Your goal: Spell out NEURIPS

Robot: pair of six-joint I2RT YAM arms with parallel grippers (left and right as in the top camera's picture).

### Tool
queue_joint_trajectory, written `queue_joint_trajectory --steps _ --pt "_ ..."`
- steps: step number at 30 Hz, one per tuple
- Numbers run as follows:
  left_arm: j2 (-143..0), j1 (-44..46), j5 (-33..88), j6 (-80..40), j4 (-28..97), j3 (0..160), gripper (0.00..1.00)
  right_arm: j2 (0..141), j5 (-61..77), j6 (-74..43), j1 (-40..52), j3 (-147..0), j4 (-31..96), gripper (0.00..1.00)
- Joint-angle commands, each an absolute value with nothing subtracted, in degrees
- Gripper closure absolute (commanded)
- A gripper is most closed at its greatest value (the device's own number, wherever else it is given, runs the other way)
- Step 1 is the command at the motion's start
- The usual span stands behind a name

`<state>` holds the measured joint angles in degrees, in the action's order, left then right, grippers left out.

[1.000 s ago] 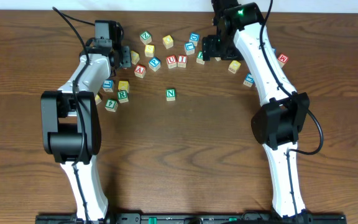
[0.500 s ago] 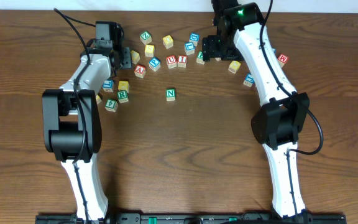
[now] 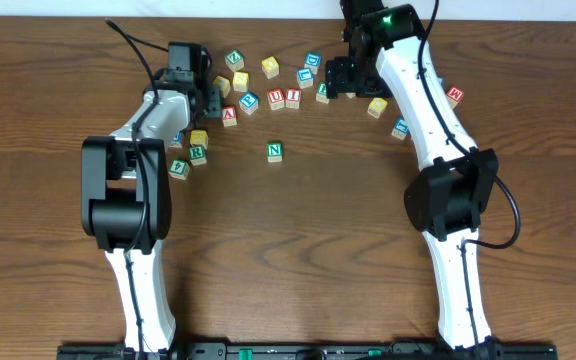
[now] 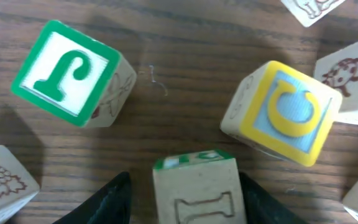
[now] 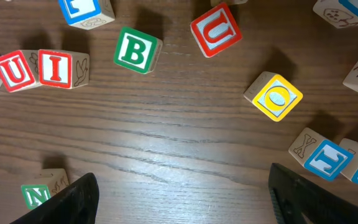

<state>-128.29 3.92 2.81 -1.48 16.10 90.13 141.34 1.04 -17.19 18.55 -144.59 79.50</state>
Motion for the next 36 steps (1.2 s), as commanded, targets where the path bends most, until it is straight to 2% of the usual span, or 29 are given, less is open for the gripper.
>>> queue_joint_trajectory --steps 1,8,14,17,24,36 --pt "-129.3 4.1 2.5 -1.2 16.1 89.8 0.48 138.3 0.5 -17.1 18.7 -144.5 79.6 0.18" --pt "-129.3 4.1 2.5 -1.2 15.9 89.8 0.49 138.3 0.5 -17.1 18.7 -144.5 79.6 0.18" --pt "-128.8 4.1 2.5 -2.6 17.1 89.9 0.65 138.3 0.3 -17.1 18.7 -144.5 79.5 0.18" --pt "-127.8 4.1 2.5 -3.8 17.8 89.9 0.68 138.3 0.3 -17.1 18.7 -144.5 79.5 0.18" --pt "-123.3 4.1 2.5 -3.8 20.6 89.9 0.69 138.3 0.3 -17.1 18.8 -144.5 79.5 0.18" --pt "-112.8 4.6 2.8 -7.9 36.6 89.9 0.69 138.3 0.3 -17.1 18.8 -144.5 79.7 0.17"
